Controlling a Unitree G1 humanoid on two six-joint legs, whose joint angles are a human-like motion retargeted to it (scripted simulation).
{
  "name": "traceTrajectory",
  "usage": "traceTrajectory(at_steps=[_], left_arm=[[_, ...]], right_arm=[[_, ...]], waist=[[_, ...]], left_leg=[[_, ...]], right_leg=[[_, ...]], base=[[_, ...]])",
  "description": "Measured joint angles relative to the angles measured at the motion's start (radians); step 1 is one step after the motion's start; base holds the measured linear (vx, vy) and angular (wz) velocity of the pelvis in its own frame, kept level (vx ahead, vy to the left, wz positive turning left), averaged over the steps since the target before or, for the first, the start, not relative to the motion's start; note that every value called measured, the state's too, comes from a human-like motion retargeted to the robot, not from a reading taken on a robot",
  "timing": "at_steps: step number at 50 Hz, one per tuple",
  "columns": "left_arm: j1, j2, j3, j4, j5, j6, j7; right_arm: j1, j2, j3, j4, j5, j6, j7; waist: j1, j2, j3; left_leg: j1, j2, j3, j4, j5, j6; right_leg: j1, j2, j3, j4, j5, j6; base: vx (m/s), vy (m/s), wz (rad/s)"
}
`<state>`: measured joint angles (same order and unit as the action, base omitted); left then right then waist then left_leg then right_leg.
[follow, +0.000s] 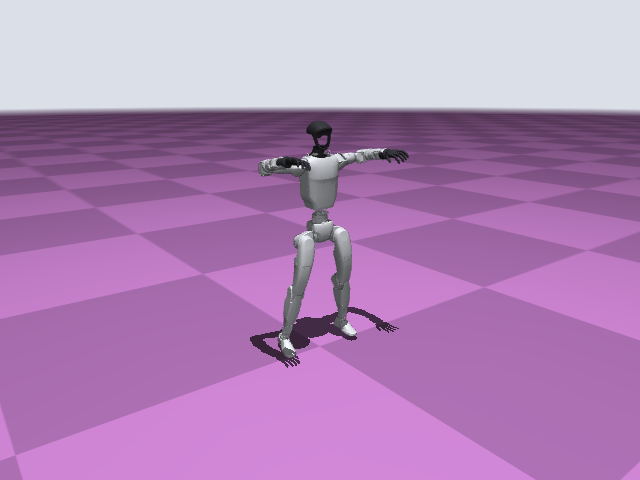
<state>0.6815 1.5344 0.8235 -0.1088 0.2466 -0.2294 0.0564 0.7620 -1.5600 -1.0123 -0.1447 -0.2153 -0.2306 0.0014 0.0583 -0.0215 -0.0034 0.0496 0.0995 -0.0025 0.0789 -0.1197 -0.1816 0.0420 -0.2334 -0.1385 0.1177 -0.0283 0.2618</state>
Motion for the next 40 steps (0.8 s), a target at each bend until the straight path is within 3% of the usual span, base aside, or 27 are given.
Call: traceTrajectory(at_steps=[14,40], left_arm=[[0.063,-0.014,0.070,-0.013,-0.005,0.005,-0.006],[0.050,-0.035,0.060,-0.017,0.013,0.012,-0.012]], right_arm=[[0.074,0.012,-0.077,-0.010,0.011,0.003,0.008],[0.047,0.032,-0.057,0.003,0.011,0.008,0.003]], waist=[[-0.008,0.003,0.003],[-0.009,0.003,0.009]], left_leg=[[0.000,-0.001,0.001,0.000,-0.002,0.000],[0.005,-0.001,0.002,0.000,-0.007,0.002]], right_leg=[[0.000,-0.001,0.001,0.000,-0.002,0.000],[0.002,-0.001,0.000,0.004,-0.005,-0.001]], base=[[0.00,0.00,0.00],[0.00,0.00,0.00]])
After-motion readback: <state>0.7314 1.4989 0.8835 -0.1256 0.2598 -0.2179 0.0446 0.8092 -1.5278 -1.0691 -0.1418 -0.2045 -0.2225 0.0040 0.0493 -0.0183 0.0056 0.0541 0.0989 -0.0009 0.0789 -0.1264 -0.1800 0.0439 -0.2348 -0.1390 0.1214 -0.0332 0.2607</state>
